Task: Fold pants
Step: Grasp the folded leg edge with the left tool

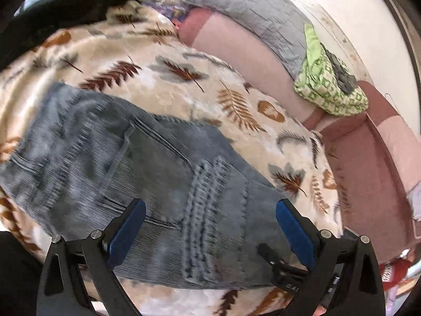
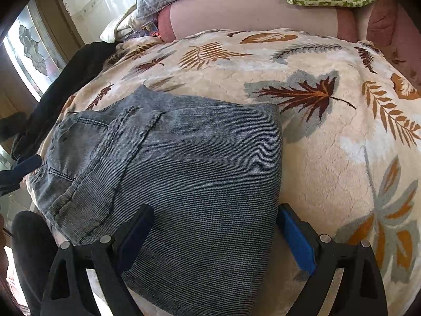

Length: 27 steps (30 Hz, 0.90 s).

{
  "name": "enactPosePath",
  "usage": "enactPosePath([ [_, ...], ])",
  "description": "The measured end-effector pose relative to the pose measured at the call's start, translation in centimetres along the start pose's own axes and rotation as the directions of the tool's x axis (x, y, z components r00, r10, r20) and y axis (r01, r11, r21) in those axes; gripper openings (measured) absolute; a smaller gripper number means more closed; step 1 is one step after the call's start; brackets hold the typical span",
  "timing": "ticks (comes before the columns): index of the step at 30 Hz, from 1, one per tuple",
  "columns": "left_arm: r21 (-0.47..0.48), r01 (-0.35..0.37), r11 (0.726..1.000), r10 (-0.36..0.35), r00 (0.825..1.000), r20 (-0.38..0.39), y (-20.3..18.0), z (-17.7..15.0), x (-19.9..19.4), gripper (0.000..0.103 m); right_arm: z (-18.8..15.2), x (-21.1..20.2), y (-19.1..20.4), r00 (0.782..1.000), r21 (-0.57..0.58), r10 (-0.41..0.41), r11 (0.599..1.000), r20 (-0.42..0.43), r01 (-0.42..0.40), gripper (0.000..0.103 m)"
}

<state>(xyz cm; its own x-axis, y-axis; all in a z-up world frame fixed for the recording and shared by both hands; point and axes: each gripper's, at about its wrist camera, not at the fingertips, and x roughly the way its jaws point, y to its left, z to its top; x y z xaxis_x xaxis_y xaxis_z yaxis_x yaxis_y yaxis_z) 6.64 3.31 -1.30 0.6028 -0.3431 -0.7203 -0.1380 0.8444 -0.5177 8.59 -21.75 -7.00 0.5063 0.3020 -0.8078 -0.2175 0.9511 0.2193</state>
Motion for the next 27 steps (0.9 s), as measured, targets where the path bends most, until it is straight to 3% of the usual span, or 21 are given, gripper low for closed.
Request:
enactPosePath([
  [3, -0.034, 0.06, 0.998, -0.062, 0.995, -0.082, -0.7, -1.0, 1.3, 0.099, 0.0, 0.1, 0.3, 1.0, -0.016, -0.015, 1.0, -0.007, 0.015, 0.097],
  [6, -0.025, 0.077, 0.997, -0.08, 0.985, -0.153, -1.4, -2.1, 2.1, 0.099, 0.1, 0.3, 0.5, 0.999, -0.019, -0.028, 0.999, -0.016, 0.028, 0.098],
  [10, -0.007, 0.124, 0.992, -0.123, 0.975, -0.186, -2.1, -3.0, 2.7, 0.099, 0.1, 0.5, 0.8, 0.999, -0.016, -0.051, 0.999, -0.018, 0.051, 0.1],
  [20, -0.027, 0.143, 0.989, -0.145, 0.972, -0.186, -1.1, -2.6, 3.5, 0.099, 0.4, 0.8, 1.1, 0.996, -0.008, -0.075, 0.997, -0.041, 0.075, 0.101],
  [27, 0.021, 0.105, 0.994, -0.101, 0.984, -0.145, -1.2, -2.4, 3.3, 0.099, 0.5, 1.0, 1.2, 0.995, -0.004, -0.084, 0.996, -0.052, 0.084, 0.101],
])
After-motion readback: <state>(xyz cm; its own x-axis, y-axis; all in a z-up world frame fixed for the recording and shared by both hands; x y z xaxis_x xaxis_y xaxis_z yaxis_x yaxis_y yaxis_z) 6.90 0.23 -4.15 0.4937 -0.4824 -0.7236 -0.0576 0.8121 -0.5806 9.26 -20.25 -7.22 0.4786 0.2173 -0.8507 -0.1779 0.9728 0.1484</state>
